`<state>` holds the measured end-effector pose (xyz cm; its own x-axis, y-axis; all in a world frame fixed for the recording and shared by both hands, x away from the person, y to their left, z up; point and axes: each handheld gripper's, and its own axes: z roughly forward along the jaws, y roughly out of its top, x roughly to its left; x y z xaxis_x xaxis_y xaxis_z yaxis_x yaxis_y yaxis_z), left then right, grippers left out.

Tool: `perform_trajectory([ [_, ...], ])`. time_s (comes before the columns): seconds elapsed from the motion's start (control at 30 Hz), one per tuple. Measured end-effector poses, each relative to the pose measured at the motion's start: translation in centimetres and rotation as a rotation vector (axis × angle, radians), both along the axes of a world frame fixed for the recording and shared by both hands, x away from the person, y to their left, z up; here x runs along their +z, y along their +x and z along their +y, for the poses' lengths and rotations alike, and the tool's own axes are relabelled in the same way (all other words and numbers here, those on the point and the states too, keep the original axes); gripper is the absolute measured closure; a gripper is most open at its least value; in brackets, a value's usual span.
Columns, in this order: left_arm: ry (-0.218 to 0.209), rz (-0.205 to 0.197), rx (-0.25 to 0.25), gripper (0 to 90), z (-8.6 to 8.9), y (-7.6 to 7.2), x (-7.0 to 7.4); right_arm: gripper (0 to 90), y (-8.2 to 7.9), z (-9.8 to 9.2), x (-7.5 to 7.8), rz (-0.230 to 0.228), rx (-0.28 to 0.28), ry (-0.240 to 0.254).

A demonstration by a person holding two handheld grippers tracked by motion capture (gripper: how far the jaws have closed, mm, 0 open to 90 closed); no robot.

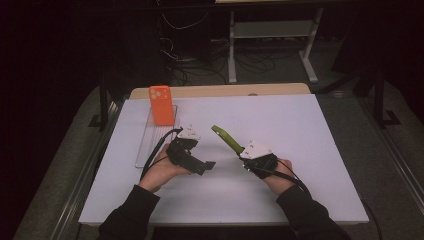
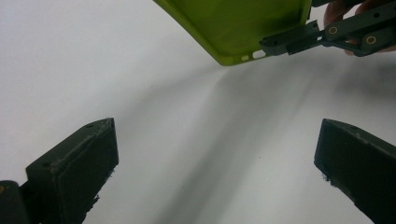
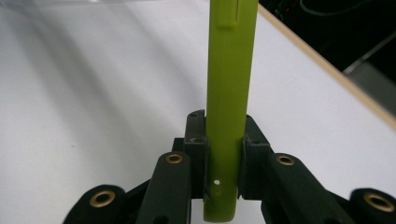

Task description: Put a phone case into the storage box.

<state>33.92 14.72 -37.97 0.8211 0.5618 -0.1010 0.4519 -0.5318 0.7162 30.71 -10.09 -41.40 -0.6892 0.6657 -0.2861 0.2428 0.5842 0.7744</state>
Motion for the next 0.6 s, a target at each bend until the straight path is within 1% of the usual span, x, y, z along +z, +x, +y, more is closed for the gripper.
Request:
perform_trajectory([
  [0.03,0.009,-0.005,-0.009,0.0,0.1,0.1,0.1,75.6,0.1,-0.1,0.0,0.020,-0.003,0.018],
  [0.07,-0.019,0.011,0.006,0.0,0.0,0.0,0.0,75.6,0.2,-0.1,0.0,0.040,-0.004,0.041],
  [0.13,-0.017,0.009,0.004,0.0,0.2,0.1,0.1,75.5,0.4,-0.3,0.1,0.074,-0.009,0.079],
  [0.2,-0.043,0.014,0.014,0.0,0.1,0.1,0.2,75.5,0.6,-0.4,0.1,0.104,-0.018,0.120],
  [0.23,-0.053,0.009,0.018,0.0,0.1,0.2,0.3,75.6,0.7,-0.5,0.1,0.120,-0.017,0.133],
  [0.27,-0.053,0.007,0.016,0.0,0.2,0.3,0.5,75.5,0.7,-0.6,0.1,0.133,-0.017,0.149],
  [0.3,-0.069,0.005,0.028,0.0,0.0,0.3,0.6,75.6,0.7,-0.7,0.1,0.147,-0.020,0.170],
  [0.37,-0.081,0.000,0.039,0.0,-0.1,0.4,0.9,75.5,0.8,-0.9,0.1,0.158,-0.022,0.179],
  [0.4,-0.079,-0.007,0.034,0.0,0.0,0.5,1.0,75.6,0.8,-0.9,0.2,0.170,-0.027,0.200],
  [0.43,-0.086,-0.006,0.037,0.0,0.0,0.6,1.1,75.6,0.8,-1.0,0.2,0.176,-0.031,0.205],
  [0.47,-0.101,-0.008,0.045,0.0,0.0,0.8,1.3,75.6,0.9,-1.1,0.3,0.184,-0.036,0.222],
  [0.5,-0.122,-0.008,0.056,0.0,0.0,1.0,1.4,75.6,0.9,-1.1,0.3,0.201,-0.042,0.245],
  [0.53,-0.136,-0.007,0.059,0.0,0.1,1.2,1.6,75.6,0.9,-1.2,0.4,0.204,-0.043,0.265],
  [0.57,-0.153,-0.009,0.063,0.0,0.1,1.4,1.7,75.6,1.0,-1.3,0.4,0.202,-0.035,0.270],
  [0.6,-0.161,-0.010,0.068,0.0,0.0,1.6,1.8,75.5,0.9,-1.3,0.5,0.226,-0.041,0.292],
])
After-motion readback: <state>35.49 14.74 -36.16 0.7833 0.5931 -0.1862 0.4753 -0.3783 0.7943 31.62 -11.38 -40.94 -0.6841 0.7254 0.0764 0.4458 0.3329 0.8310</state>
